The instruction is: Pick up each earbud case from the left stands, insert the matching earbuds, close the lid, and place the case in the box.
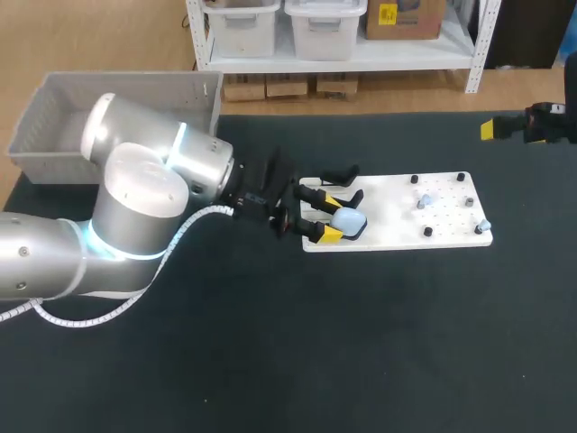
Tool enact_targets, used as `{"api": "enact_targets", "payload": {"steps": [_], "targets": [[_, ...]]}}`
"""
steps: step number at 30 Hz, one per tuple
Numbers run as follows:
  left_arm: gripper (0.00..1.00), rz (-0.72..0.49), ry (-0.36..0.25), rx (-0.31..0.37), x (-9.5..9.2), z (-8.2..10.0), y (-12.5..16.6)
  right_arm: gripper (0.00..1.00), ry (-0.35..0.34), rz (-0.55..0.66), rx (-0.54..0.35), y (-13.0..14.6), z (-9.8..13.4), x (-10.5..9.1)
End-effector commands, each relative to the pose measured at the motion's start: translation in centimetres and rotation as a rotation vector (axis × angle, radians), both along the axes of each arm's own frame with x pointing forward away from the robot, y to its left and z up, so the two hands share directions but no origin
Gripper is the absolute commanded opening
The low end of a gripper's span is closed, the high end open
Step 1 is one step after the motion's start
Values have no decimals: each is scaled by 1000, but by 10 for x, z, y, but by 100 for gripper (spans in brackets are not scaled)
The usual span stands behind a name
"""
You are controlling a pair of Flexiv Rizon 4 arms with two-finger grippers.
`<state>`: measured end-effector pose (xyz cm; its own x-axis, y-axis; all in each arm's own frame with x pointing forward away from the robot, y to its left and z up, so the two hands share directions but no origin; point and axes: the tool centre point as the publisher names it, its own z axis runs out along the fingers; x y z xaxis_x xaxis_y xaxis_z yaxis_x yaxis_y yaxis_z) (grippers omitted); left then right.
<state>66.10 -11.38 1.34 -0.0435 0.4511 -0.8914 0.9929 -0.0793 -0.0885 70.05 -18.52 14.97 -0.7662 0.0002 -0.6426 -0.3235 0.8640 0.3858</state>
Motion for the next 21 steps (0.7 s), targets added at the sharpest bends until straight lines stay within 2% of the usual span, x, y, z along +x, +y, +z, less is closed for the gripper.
{"api": "enact_targets", "payload": {"steps": [1,4,9,21], "targets": [[58,-7,0,-8,4,-3,-3,100,0,1,0,0,0,0],[60,-11,2,-13,4,-4,-5,100,0,1,0,0,0,0],[53,-17,5,-20,2,-6,-7,100,0,1,0,0,0,0],[44,-15,11,-32,0,-9,-9,100,0,1,0,0,0,0]]}}
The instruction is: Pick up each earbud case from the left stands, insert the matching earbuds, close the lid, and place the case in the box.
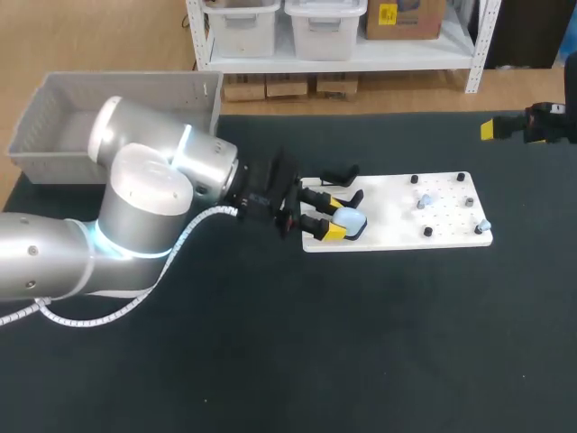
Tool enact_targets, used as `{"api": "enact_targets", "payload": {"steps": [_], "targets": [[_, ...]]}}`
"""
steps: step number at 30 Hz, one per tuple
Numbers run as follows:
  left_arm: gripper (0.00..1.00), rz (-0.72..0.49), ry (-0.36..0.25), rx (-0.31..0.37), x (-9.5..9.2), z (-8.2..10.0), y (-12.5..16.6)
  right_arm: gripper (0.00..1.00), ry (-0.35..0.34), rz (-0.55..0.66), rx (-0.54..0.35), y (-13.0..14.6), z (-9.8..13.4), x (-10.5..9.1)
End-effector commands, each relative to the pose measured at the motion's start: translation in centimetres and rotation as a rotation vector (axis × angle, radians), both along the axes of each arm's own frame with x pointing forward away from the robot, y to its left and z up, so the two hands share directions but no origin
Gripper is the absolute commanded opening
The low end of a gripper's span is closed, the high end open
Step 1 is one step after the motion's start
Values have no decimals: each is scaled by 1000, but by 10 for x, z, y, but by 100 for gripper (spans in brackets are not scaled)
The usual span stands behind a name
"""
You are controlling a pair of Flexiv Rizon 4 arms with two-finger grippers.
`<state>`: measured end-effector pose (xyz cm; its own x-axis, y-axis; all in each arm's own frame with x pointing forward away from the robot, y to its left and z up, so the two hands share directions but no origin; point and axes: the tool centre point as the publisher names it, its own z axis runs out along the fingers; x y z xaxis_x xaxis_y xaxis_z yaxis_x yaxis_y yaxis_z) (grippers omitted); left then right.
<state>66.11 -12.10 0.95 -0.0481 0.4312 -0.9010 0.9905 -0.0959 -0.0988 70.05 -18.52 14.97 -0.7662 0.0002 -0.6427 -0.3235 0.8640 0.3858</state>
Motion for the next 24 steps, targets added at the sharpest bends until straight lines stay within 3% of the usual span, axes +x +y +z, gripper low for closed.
{"api": "enact_targets", "payload": {"steps": [1,6,12,24], "targets": [[44,-2,-1,-10,-1,-6,-3,100,0,1,0,0,0,0],[39,-9,0,-11,-2,-7,-4,100,0,1,0,0,0,0],[2,-11,-3,-16,-5,-4,-4,100,0,1,0,0,0,0],[0,-8,-46,-50,-11,15,2,100,0,1,0,0,0,0]]}}
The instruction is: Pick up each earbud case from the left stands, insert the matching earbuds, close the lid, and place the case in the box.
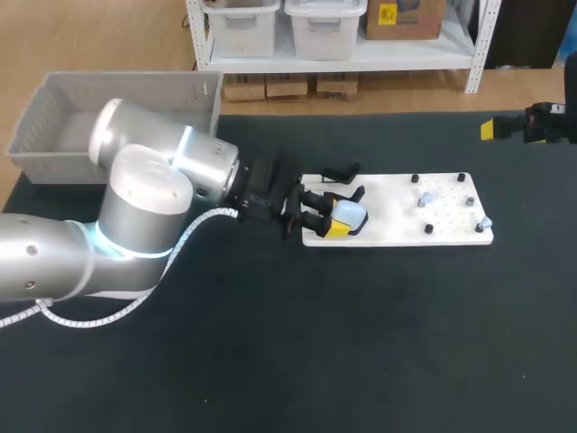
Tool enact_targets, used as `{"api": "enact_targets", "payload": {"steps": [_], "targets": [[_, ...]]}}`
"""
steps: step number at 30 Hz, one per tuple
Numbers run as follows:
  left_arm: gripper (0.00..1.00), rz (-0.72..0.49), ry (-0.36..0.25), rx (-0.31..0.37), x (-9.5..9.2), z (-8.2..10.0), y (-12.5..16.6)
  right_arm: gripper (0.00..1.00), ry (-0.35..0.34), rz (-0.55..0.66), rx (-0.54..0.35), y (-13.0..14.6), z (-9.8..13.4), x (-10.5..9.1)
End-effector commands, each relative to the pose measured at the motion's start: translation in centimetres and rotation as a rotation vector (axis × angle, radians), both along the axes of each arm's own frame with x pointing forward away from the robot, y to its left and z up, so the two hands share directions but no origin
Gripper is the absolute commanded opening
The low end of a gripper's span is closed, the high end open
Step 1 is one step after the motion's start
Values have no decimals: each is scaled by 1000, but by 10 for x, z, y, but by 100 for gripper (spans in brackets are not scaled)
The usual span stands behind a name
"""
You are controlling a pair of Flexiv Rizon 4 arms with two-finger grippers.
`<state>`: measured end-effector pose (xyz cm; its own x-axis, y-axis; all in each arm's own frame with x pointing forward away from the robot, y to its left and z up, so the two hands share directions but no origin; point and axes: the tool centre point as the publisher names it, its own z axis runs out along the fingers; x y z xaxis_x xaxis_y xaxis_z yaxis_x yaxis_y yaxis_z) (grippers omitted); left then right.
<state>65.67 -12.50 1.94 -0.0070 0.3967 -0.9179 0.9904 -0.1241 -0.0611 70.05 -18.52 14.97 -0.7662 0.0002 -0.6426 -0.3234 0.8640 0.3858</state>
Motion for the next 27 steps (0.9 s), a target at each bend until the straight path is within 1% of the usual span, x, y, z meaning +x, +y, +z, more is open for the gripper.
{"api": "enact_targets", "payload": {"steps": [1,4,7,9,11,13,14,16,20,25,27], "targets": [[0,17,-13,-15,-7,6,7,100,0,1,0,0,0,0],[0,16,-16,-15,-7,7,8,100,0,1,0,0,0,0],[0,16,-9,-3,-4,0,8,100,0,1,0,0,0,0],[0,18,-6,-3,-4,-1,7,100,0,1,0,0,0,0],[0,22,-3,-22,-4,3,7,100,0,1,0,0,0,0],[0,19,-3,-46,-5,9,6,100,0,1,0,0,0,0],[0,16,3,-71,-5,14,7,100,0,1,0,0,0,0],[0,14,1,-86,-6,21,6,100,0,1,0,0,0,0],[0,18,6,-137,-9,37,7,100,0,1,0,0,0,0],[0,20,-27,-214,-15,62,9,100,0,1,0,0,0,0],[0,17,-51,-230,-18,72,9,100,0,1,0,0,0,0]]}}
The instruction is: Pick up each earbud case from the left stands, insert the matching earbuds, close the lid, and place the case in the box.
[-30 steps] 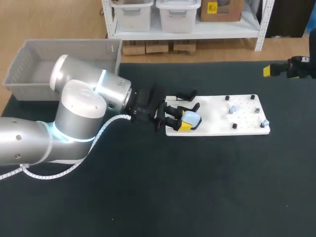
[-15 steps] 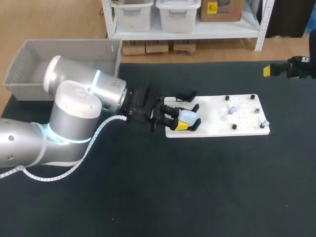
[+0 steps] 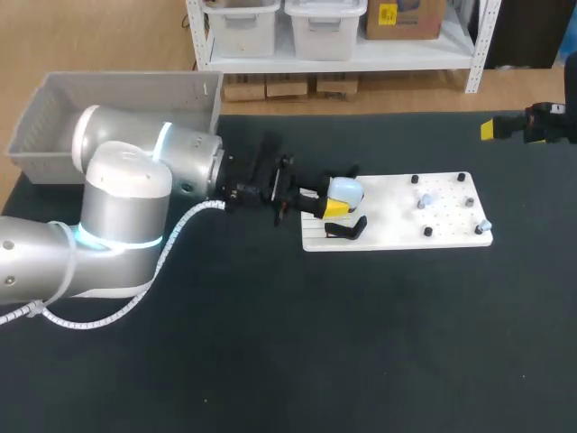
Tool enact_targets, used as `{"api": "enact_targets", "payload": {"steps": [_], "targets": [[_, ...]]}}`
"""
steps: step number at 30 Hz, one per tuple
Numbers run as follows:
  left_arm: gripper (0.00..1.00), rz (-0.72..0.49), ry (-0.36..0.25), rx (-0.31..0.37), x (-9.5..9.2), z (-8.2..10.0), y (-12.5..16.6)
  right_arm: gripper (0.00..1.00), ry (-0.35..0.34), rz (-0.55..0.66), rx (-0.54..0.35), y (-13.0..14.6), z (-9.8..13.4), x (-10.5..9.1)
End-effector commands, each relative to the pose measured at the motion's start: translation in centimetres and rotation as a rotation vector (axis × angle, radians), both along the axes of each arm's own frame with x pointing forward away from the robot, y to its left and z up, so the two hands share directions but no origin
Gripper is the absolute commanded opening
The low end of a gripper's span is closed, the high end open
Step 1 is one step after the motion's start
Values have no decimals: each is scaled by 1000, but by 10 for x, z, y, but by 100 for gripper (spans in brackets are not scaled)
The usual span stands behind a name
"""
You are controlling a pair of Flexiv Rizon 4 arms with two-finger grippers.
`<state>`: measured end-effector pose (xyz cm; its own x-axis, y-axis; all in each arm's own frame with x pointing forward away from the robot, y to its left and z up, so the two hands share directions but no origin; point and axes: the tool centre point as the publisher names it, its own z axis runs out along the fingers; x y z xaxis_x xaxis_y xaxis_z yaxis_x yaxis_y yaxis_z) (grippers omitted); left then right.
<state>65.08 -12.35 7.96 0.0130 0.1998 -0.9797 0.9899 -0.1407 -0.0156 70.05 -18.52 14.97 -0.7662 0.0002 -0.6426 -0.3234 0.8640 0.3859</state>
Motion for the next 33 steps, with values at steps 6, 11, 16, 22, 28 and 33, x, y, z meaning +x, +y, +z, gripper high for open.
{"api": "enact_targets", "payload": {"steps": [6,11,16,22,28,33], "targets": [[0,32,-46,-74,-15,28,10,100,0,1,0,0,0,0],[0,38,-47,-99,-16,37,10,100,0,1,0,0,0,0],[0,35,-41,-130,-17,47,10,100,0,1,0,0,0,0],[0,-6,-28,-125,-19,53,10,100,0,1,0,0,0,0],[0,-13,-19,-127,-18,53,9,100,0,1,0,0,0,0],[0,-13,-19,-127,-18,53,9,100,0,1,0,0,0,0]]}}
